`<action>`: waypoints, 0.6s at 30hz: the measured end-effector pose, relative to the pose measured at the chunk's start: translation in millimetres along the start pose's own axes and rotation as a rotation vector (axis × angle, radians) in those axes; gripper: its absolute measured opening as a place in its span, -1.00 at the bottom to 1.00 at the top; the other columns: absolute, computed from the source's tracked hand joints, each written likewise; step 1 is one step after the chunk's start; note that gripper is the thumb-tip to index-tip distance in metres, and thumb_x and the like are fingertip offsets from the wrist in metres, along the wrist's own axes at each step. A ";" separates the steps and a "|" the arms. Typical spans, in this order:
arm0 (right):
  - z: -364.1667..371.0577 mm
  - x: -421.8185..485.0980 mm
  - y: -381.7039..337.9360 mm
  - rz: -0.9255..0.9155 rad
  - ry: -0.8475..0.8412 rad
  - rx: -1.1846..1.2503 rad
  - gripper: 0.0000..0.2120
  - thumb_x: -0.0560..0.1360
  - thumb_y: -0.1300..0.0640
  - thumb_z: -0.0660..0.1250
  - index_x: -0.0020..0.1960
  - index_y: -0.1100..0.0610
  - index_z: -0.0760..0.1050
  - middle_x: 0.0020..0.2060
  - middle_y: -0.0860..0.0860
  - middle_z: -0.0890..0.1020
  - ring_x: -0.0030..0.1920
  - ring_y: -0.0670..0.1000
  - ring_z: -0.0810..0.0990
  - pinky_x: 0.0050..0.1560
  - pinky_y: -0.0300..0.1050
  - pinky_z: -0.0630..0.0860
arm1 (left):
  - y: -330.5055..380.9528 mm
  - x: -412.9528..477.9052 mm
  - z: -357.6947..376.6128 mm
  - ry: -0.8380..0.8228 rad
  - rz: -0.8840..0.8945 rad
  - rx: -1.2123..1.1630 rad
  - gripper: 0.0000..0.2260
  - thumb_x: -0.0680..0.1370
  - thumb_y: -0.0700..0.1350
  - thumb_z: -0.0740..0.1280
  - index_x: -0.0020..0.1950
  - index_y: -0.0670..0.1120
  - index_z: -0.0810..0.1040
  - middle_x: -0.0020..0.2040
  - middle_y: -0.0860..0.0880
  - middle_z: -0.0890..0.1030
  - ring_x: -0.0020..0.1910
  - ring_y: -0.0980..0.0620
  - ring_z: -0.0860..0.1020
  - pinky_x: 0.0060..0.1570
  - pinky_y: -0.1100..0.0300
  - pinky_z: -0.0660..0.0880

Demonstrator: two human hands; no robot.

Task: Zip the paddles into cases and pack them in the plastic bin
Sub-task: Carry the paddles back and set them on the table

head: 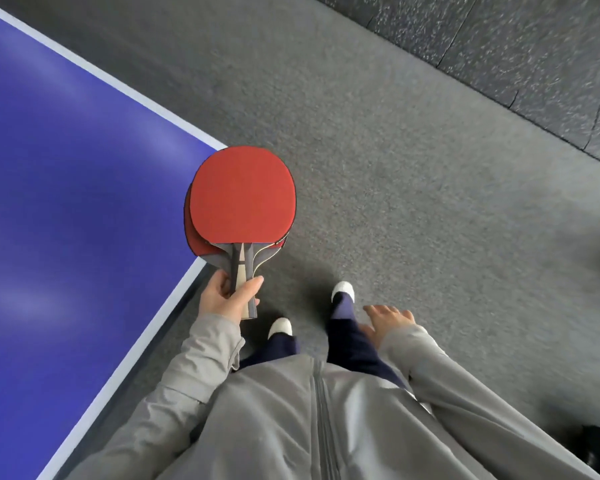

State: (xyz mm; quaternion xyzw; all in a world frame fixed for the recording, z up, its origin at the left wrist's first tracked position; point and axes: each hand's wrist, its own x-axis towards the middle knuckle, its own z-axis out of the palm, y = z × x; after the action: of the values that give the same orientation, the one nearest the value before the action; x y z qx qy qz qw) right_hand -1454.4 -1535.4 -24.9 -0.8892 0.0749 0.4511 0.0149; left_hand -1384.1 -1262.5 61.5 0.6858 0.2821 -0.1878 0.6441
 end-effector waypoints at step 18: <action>-301.1 251.2 124.5 -0.237 0.009 -0.247 -0.52 0.59 -0.16 0.05 0.46 -0.02 0.17 0.46 -0.03 0.25 0.46 0.06 0.21 0.43 0.13 0.11 | 151.4 151.1 179.3 0.426 -0.083 -0.395 -0.93 0.49 -0.23 0.37 -0.15 -0.12 0.50 -0.25 -0.08 0.55 -0.30 -0.01 0.54 -0.45 0.34 0.51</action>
State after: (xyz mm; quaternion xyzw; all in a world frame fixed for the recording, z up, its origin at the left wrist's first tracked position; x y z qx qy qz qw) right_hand -1085.6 -1716.9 -43.5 -0.8890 -0.0864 0.4478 -0.0417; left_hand -1153.5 -1419.7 67.4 0.5590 0.4701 -0.0074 0.6830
